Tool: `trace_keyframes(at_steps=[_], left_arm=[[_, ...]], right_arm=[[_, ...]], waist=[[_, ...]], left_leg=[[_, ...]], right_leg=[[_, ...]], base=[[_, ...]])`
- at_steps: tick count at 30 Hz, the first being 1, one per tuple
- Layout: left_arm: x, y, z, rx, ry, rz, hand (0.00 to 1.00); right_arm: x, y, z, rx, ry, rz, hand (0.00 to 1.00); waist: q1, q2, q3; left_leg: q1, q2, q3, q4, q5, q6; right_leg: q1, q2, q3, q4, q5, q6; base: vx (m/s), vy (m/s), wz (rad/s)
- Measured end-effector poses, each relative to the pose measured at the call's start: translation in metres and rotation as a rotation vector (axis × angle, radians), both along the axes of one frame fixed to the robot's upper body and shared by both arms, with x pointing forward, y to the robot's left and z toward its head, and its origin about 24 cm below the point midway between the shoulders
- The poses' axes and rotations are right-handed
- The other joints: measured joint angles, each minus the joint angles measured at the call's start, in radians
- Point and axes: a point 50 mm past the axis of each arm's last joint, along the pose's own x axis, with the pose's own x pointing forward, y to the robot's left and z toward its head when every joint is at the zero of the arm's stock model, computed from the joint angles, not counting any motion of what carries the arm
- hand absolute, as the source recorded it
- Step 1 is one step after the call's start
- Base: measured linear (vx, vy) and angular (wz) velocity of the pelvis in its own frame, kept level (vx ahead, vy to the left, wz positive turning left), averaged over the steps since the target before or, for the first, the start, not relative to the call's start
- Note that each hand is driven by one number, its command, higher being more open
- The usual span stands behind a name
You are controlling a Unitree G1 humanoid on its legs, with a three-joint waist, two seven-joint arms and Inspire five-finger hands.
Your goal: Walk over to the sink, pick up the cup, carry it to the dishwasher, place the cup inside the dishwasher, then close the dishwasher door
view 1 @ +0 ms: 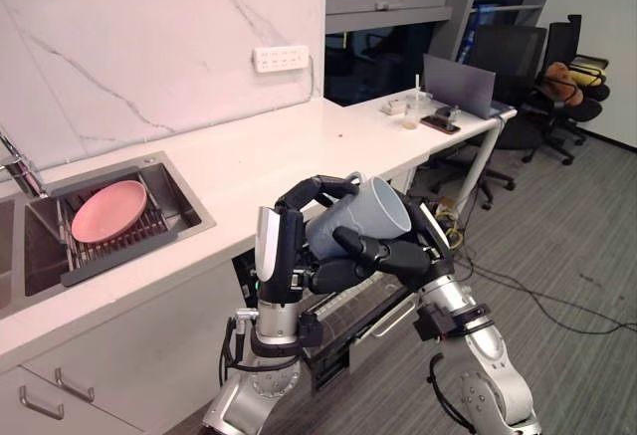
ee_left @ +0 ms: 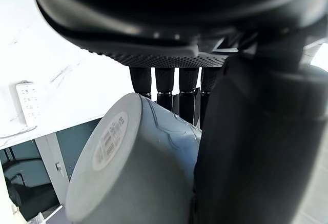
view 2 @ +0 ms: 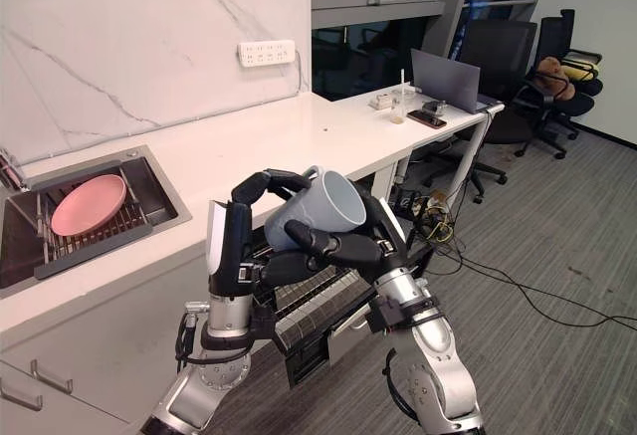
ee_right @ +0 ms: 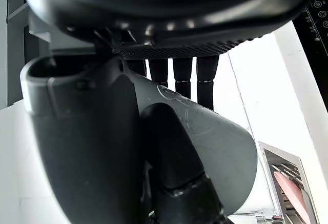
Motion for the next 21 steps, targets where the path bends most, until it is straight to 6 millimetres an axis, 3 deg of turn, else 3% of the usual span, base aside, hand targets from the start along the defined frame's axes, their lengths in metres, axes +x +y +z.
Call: trace_keyframes(at_steps=[5, 11, 15, 21], left_arm=[[-0.008, -0.01, 0.001, -0.014, -0.015, -0.09, 1.0], [-0.008, -0.005, -0.002, -0.027, 0.028, -0.13, 1.0], [-0.004, 0.016, -0.009, -0.088, 0.135, -0.149, 1.0], [-0.007, 0.059, -0.039, -0.178, 0.34, 0.001, 1.0]], right_arm=[[0.002, 0.002, 0.001, 0.165, 0.025, -0.019, 0.0], [0.005, -0.005, -0.007, 0.251, 0.058, -0.062, 0.0], [0.004, -0.025, -0.011, 0.291, 0.058, -0.157, 0.0], [-0.008, -0.067, -0.018, 0.262, 0.053, -0.349, 0.0]], waist=[[-0.001, -0.004, 0.002], [0.0, -0.004, 0.002], [0.0, -0.006, 0.006], [0.003, -0.009, 0.016]], left_leg=[[-0.004, -0.001, 0.0, -0.002, 0.0, 0.0], [-0.005, -0.002, 0.0, -0.006, 0.001, 0.002], [-0.004, -0.005, 0.0, -0.01, 0.002, 0.003], [-0.002, -0.009, -0.001, -0.02, 0.004, 0.005]], right_leg=[[-0.005, -0.001, 0.0, -0.001, 0.0, 0.0], [-0.007, -0.001, -0.001, -0.001, 0.0, 0.0], [-0.007, -0.004, -0.001, -0.001, 0.0, 0.0], [-0.007, -0.006, -0.004, -0.004, -0.002, 0.001]], base=[[-0.02, -0.003, 0.0], [0.0, 0.0, 0.0], [0.0, 0.0, 0.0], [0.0, -0.001, 0.01]])
